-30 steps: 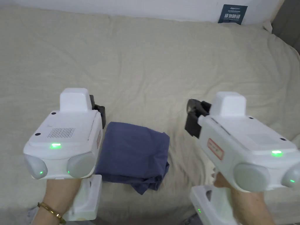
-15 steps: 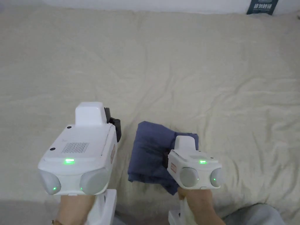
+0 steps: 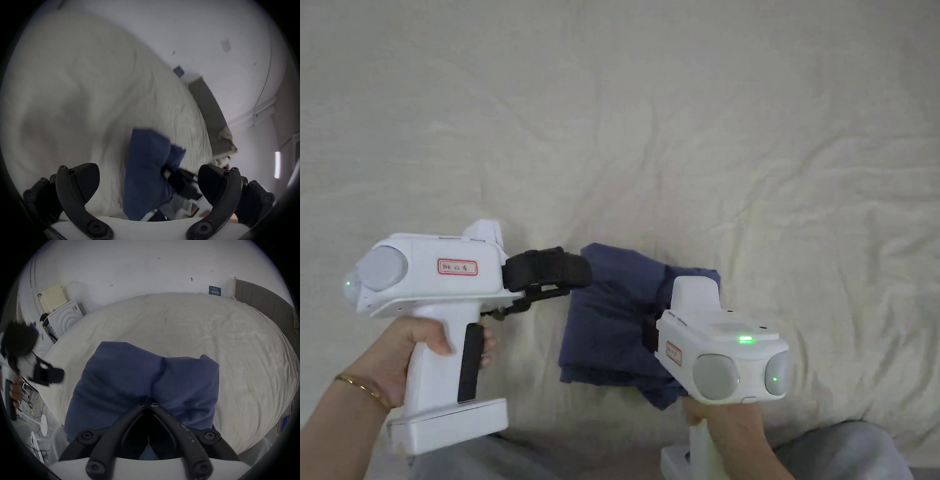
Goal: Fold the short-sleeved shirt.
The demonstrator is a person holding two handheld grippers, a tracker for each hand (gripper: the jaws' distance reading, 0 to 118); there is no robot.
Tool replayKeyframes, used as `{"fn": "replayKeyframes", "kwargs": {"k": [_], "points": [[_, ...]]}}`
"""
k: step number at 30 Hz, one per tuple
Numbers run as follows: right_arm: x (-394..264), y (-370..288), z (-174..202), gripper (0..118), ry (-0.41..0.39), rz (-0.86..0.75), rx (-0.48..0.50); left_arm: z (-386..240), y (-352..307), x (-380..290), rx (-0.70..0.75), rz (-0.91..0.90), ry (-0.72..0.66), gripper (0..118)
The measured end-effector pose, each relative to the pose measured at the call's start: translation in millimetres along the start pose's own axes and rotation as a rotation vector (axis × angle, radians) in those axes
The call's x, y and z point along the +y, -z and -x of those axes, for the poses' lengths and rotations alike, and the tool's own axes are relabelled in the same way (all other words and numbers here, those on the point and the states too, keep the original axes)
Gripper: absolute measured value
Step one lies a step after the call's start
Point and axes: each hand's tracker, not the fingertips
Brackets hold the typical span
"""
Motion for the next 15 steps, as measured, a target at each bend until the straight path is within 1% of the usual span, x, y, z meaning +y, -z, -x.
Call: {"fn": "replayKeyframes", "kwargs": {"k": [2, 4, 5, 6, 8, 9, 10, 11, 12, 13, 14, 15], "points": [[0.9, -0.2, -0.8, 2, 0.008, 0.004, 0.006, 10.3, 16.7, -3.2, -0.032, 0.076, 0.013, 118], [1.0, 2.5, -3.0, 2, 0.012, 0.006, 0.01, 14.8, 31.1, -3.8, -0.042, 0.116, 0.022, 118], [1.1, 2.7, -3.3, 2, 0.012, 0.007, 0.012, 14.7, 35.4, -6.9, -0.076, 0.106, 0.019, 118], [1.3, 3.0, -3.4, 2, 0.011, 0.008, 0.014, 14.3, 36.6, -5.8, -0.15, 0.082, 0.015, 118], [2.8, 4.3, -3.9, 2, 0.007, 0.011, 0.017, 14.4, 44.8, -1.1, -0.257, 0.073, -0.046, 118], [5.3, 3.7, -5.2, 2, 0.01, 0.015, 0.021, 16.1, 53.2, -1.4, -0.28, 0.095, -0.085, 115], [9.1, 1.3, -7.6, 2, 0.028, 0.022, 0.031, 15.8, 64.1, -0.6, -0.241, 0.118, -0.096, 109], [13.2, -2.7, -11.0, 2, 0.055, 0.024, 0.046, 13.0, 70.8, -1.1, -0.206, 0.121, -0.087, 95], [18.8, -12.0, -15.9, 2, 0.093, 0.006, 0.057, 8.2, 72.6, -1.9, -0.168, 0.106, -0.049, 79], [25.1, -23.5, -21.2, 2, 0.111, -0.046, 0.054, 4.9, 73.1, -3.4, -0.13, 0.097, -0.017, 55], [32.7, -35.9, -26.5, 2, 0.108, -0.087, 0.046, 1.1, 74.7, -3.6, -0.047, 0.088, 0.007, 33], [41.7, -49.8, -32.7, 2, 0.097, -0.128, 0.031, -0.9, 75.6, -3.3, -0.022, 0.106, -0.014, 33]]}}
